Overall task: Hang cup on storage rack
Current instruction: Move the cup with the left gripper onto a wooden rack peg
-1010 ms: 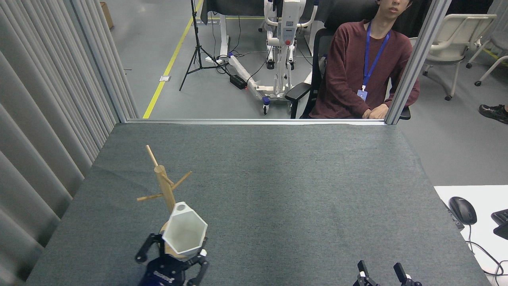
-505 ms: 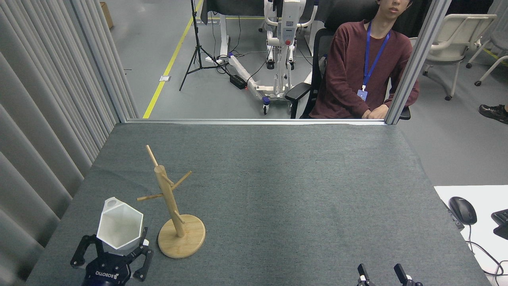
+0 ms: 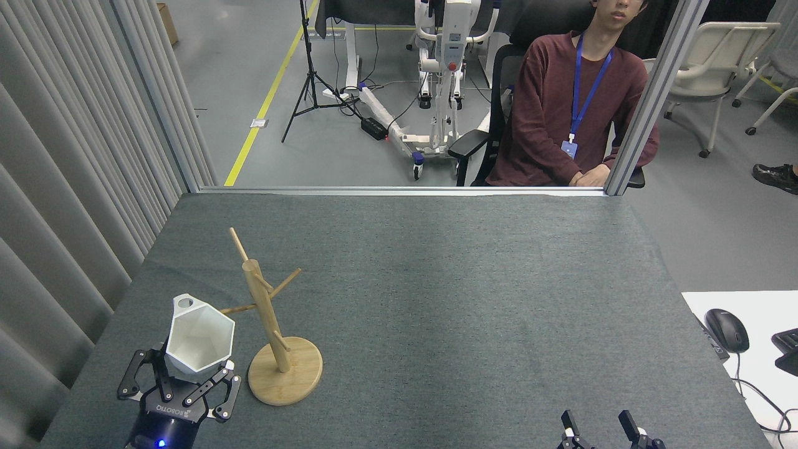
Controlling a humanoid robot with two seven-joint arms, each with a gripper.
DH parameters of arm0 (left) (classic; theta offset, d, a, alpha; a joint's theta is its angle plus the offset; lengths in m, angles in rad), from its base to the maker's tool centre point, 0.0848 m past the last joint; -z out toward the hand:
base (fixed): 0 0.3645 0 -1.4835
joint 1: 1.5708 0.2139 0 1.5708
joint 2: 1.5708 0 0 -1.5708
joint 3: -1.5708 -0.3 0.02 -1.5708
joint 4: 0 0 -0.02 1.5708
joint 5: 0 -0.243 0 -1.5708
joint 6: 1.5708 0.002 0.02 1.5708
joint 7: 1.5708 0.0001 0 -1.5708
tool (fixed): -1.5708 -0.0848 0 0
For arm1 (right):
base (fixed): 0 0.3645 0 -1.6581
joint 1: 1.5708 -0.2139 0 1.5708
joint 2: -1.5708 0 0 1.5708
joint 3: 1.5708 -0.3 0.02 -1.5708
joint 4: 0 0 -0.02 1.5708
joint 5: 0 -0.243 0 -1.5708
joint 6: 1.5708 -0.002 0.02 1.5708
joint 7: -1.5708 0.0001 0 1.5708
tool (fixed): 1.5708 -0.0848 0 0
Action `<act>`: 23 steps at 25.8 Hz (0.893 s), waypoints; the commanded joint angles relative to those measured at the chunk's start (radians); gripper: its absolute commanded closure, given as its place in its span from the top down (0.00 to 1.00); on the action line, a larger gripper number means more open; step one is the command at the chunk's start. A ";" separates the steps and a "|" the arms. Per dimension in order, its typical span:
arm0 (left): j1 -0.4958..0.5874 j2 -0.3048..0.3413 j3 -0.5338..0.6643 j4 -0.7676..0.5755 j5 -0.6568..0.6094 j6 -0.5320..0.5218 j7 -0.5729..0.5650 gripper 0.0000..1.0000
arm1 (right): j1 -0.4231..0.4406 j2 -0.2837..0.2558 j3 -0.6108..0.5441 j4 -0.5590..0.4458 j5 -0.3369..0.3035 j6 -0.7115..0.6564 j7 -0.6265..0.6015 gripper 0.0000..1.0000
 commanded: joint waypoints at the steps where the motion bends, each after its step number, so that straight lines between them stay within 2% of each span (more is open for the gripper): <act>1: -0.008 -0.001 -0.023 0.002 -0.027 -0.004 0.000 0.63 | -0.007 0.001 -0.001 0.001 0.000 0.001 0.005 0.99; 7: -0.025 0.000 -0.096 0.049 -0.130 -0.006 0.006 0.63 | -0.019 0.005 -0.002 0.001 -0.001 0.001 0.005 0.99; 12: -0.069 -0.001 -0.098 0.101 -0.178 -0.006 0.006 0.65 | -0.017 0.007 -0.002 0.001 -0.003 -0.002 0.004 0.99; 13: -0.074 -0.001 -0.098 0.109 -0.178 -0.004 0.008 0.73 | -0.017 0.007 -0.002 0.001 -0.003 -0.002 0.004 0.99; 14: -0.075 -0.001 -0.096 0.117 -0.176 -0.001 0.008 0.95 | -0.017 0.009 -0.002 0.001 -0.003 -0.002 0.004 0.99; 15: -0.077 -0.001 -0.096 0.123 -0.175 -0.003 0.008 1.00 | -0.017 0.010 -0.002 0.001 -0.003 -0.004 0.004 0.99; 19: -0.061 0.000 -0.087 0.121 -0.161 -0.019 0.008 1.00 | -0.019 0.005 -0.002 0.001 -0.003 -0.004 0.004 0.99; 23: 0.005 0.003 -0.066 0.103 -0.123 -0.049 0.032 1.00 | -0.028 0.004 -0.001 0.006 -0.003 -0.004 0.004 0.99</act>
